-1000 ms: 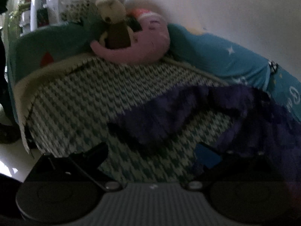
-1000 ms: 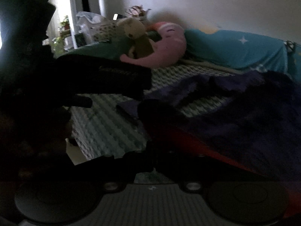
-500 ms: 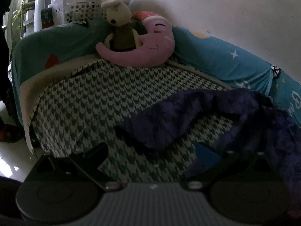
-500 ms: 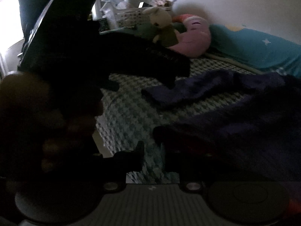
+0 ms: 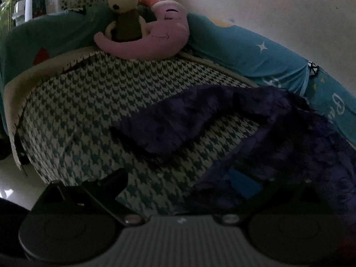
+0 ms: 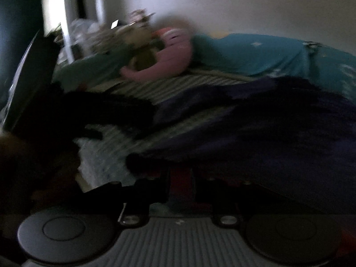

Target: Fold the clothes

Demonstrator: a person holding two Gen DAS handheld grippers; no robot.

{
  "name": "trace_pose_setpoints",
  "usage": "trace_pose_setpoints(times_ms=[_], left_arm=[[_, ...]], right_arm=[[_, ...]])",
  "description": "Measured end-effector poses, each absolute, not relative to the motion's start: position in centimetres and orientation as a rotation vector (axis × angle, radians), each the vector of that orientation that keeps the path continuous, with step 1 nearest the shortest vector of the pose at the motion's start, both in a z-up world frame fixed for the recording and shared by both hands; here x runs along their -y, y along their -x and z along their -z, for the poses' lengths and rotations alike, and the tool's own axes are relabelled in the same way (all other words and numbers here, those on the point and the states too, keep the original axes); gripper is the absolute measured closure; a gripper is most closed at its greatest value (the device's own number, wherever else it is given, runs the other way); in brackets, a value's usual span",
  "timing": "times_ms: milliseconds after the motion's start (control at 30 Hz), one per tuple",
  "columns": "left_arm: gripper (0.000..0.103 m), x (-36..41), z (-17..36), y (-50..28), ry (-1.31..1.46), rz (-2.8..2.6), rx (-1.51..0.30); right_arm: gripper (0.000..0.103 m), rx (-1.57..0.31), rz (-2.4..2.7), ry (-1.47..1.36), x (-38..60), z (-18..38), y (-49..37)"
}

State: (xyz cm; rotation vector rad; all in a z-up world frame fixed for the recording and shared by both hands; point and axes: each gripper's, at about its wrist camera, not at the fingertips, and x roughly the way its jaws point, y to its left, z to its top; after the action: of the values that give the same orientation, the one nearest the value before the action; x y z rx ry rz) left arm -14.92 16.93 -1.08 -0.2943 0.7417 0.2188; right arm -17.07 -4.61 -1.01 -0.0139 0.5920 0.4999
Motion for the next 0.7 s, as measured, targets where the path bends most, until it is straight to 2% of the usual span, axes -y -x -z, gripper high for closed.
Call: trace_pose_setpoints(times_ms=[433,700], left_arm=[[0.0,-14.8,2.5,14.2,0.264,-0.181,-0.798],[0.0,-14.3,3.5,13.3,0.258,-0.175,-0.832]], right_arm=[[0.081,-0.656,-0.251,-0.167,10.3,2.2,13.2],[0.081,-0.8,-0.284,-0.203,10.5,4.1,12.3]])
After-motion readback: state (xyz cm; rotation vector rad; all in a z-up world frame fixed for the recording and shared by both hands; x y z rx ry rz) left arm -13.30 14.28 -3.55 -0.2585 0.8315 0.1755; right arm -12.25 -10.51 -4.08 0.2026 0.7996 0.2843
